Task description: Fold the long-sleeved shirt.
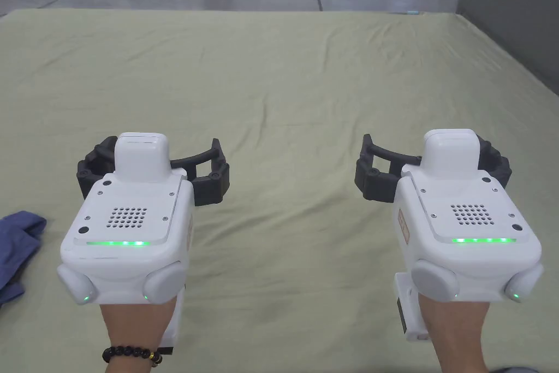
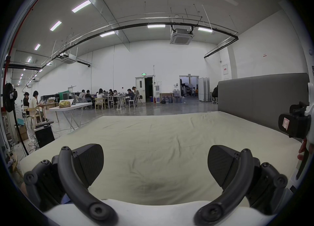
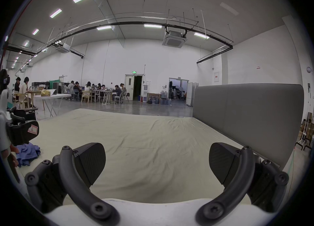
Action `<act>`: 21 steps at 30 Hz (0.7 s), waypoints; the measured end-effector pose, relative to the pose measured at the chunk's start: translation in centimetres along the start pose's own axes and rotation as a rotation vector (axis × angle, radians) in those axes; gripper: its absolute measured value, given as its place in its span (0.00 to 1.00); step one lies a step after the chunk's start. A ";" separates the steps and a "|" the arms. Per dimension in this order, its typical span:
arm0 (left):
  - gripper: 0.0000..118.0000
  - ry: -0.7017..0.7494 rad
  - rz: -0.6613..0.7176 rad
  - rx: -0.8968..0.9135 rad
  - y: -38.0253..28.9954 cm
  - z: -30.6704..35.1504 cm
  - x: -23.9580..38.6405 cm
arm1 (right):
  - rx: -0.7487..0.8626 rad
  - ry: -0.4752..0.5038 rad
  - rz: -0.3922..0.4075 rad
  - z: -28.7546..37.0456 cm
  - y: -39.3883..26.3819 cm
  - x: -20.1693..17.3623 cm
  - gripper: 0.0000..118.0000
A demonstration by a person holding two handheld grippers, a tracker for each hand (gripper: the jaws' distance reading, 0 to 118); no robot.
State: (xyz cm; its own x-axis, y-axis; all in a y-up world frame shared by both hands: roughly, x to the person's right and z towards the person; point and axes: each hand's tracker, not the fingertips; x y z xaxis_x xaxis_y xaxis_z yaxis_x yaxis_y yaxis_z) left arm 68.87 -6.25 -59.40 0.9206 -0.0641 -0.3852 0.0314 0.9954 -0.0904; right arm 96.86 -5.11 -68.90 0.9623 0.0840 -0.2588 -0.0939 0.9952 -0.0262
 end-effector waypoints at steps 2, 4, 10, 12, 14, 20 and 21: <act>1.00 -0.001 -0.002 0.004 0.0 0.0 0.0 | -0.001 0.000 0.003 0.0 0.1 -0.1 1.00; 1.00 -0.007 0.001 0.005 0.0 0.1 0.0 | -0.003 0.001 0.007 0.0 0.1 -0.1 1.00; 1.00 -0.008 -0.003 -0.002 0.0 0.1 0.0 | 0.001 0.004 0.006 0.0 0.2 -0.2 1.00; 1.00 -0.008 -0.003 0.000 0.0 0.1 0.0 | 0.001 0.004 0.006 0.1 0.1 -0.2 1.00; 1.00 -0.007 -0.002 0.001 0.0 0.1 0.0 | 0.000 0.006 0.005 0.1 0.1 -0.2 1.00; 1.00 -0.004 0.005 -0.001 0.0 0.2 -0.1 | -0.008 0.006 0.008 0.0 -0.1 -0.2 1.00; 1.00 -0.003 0.003 -0.002 0.0 0.2 -0.1 | -0.006 0.006 0.006 0.1 -0.2 -0.2 1.00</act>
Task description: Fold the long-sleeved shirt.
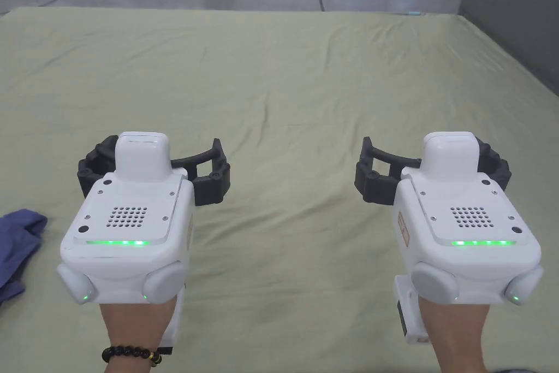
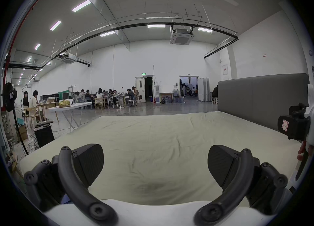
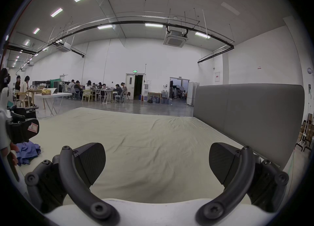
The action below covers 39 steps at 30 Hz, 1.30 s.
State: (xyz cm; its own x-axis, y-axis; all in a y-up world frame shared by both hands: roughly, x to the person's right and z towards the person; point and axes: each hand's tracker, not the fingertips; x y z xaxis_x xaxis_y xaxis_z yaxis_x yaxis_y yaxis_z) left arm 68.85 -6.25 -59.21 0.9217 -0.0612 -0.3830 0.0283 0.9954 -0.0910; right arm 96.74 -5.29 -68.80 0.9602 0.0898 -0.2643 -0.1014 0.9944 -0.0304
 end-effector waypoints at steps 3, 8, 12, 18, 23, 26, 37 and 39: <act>1.00 0.003 -0.002 -0.001 -0.1 0.0 0.0 | 0.002 -0.003 -0.003 0.0 0.0 0.0 1.00; 1.00 0.005 0.003 -0.005 -0.2 0.0 0.0 | -0.002 -0.002 -0.004 0.1 -0.2 0.1 1.00; 1.00 0.007 -0.001 -0.005 -0.2 0.0 0.0 | -0.004 -0.004 -0.005 0.1 -0.3 0.2 1.00; 1.00 0.006 -0.006 -0.004 -0.4 0.0 0.1 | -0.005 -0.004 -0.007 0.1 -0.4 0.3 1.00; 1.00 0.006 -0.003 -0.009 -0.5 0.0 0.0 | -0.002 -0.002 -0.006 0.2 -0.4 0.2 1.00; 1.00 0.006 -0.006 -0.009 -0.6 -0.1 0.0 | -0.024 0.023 -0.005 0.0 -0.3 0.3 1.00; 1.00 0.007 0.003 -0.018 -0.5 -0.3 -0.2 | -0.098 0.052 -0.129 0.4 3.1 0.4 1.00; 1.00 0.013 0.001 -0.020 -0.5 -0.3 -0.1 | -0.114 0.071 -0.087 0.1 3.3 0.3 1.00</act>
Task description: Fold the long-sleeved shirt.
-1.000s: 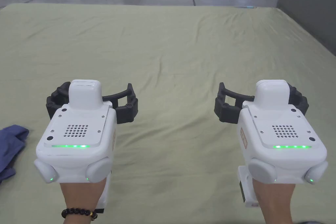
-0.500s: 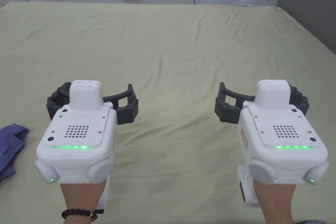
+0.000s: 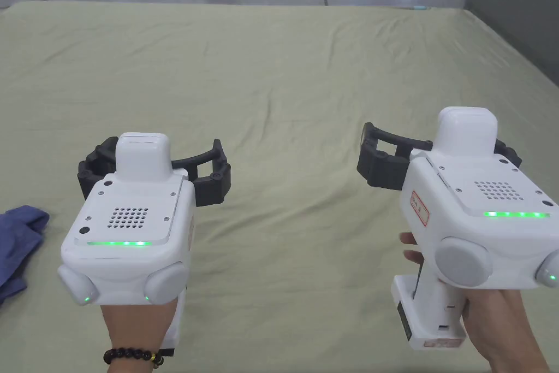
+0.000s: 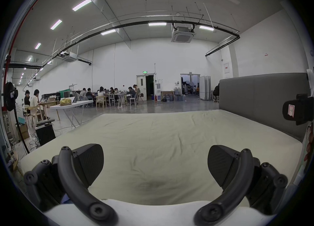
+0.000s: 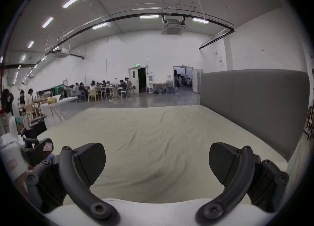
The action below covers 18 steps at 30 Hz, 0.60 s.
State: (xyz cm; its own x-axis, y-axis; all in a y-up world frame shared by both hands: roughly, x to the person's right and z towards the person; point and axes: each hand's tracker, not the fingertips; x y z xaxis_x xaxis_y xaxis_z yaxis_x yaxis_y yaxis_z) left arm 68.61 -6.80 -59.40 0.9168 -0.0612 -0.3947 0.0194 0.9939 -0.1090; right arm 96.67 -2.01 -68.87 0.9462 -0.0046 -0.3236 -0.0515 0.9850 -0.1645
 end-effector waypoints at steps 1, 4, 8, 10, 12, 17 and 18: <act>1.00 0.000 0.000 -0.001 0.0 0.0 0.0 | -0.022 0.015 0.040 -0.1 0.0 -0.1 1.00; 1.00 -0.005 0.000 -0.002 0.1 0.0 0.0 | -0.029 0.036 0.021 0.1 -0.2 -0.2 1.00; 1.00 -0.006 -0.011 0.001 0.2 0.0 0.1 | -0.091 -0.037 -0.032 0.1 0.5 -1.1 1.00; 1.00 -0.005 -0.012 0.000 0.2 0.0 0.1 | -0.085 -0.102 0.022 0.1 0.7 -1.7 1.00; 1.00 -0.006 -0.011 0.001 0.3 0.0 0.1 | -0.042 -0.101 0.055 0.1 0.4 -2.0 1.00; 1.00 -0.006 -0.018 -0.002 0.2 0.0 0.2 | -0.037 -0.157 0.006 -0.3 0.1 -1.9 1.00; 1.00 -0.008 -0.021 -0.004 0.2 0.0 0.2 | -0.061 -0.148 -0.019 -0.3 0.3 -1.7 1.00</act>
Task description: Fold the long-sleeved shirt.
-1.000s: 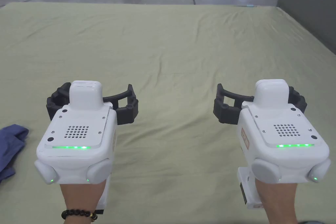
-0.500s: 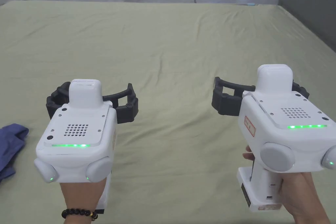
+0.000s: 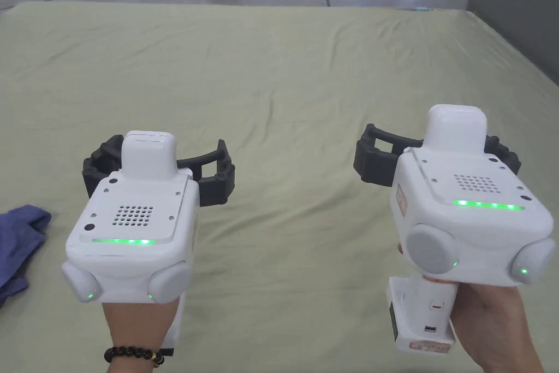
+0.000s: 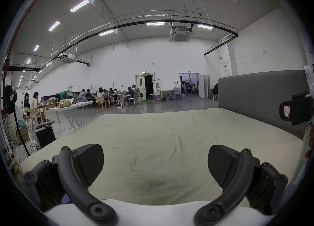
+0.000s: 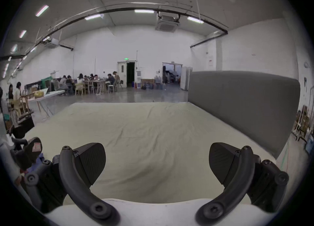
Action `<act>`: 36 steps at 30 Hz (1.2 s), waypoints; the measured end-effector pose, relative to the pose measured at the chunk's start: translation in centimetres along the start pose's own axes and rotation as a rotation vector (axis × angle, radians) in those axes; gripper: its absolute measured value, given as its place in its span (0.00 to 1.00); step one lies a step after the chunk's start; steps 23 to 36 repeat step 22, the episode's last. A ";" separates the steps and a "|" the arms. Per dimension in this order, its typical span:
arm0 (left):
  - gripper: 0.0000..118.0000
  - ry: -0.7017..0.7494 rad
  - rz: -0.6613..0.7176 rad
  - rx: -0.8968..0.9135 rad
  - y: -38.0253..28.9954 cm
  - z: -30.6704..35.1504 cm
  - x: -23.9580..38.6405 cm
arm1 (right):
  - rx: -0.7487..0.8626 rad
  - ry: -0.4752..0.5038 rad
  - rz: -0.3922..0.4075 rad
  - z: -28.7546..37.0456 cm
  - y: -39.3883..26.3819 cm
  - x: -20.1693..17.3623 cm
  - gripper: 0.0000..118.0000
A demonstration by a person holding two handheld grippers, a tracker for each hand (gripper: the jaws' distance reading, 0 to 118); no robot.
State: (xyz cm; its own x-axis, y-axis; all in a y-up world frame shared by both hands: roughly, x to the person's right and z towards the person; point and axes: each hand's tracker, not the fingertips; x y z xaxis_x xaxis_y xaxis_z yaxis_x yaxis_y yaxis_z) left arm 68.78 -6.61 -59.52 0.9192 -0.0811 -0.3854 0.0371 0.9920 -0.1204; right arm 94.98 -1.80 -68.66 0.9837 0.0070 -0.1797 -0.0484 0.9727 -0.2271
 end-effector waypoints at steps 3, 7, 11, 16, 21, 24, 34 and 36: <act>1.00 0.001 -0.006 0.002 0.0 0.0 0.1 | -0.133 0.075 -0.065 -0.3 0.6 0.8 1.00; 1.00 -0.005 0.005 0.000 0.0 0.0 0.1 | 0.126 0.229 -0.149 1.0 -1.1 2.3 1.00; 1.00 0.018 0.016 0.070 -0.3 0.1 -0.1 | 0.179 -0.054 0.215 -0.8 -3.5 1.2 1.00; 1.00 0.022 0.096 0.080 -0.6 -0.1 -0.9 | 0.235 0.185 -0.063 -0.1 -4.4 3.0 1.00; 1.00 0.019 0.066 0.073 -0.8 0.2 -0.5 | 0.168 0.129 0.054 -0.6 -4.0 2.4 1.00; 1.00 0.015 0.060 0.075 -0.7 0.2 -0.4 | 0.166 0.129 0.057 -0.5 -4.1 2.3 1.00; 1.00 0.015 0.060 0.075 -0.7 0.2 -0.4 | 0.166 0.129 0.057 -0.5 -4.1 2.3 1.00; 1.00 0.015 0.060 0.075 -0.7 0.2 -0.4 | 0.166 0.129 0.057 -0.5 -4.1 2.3 1.00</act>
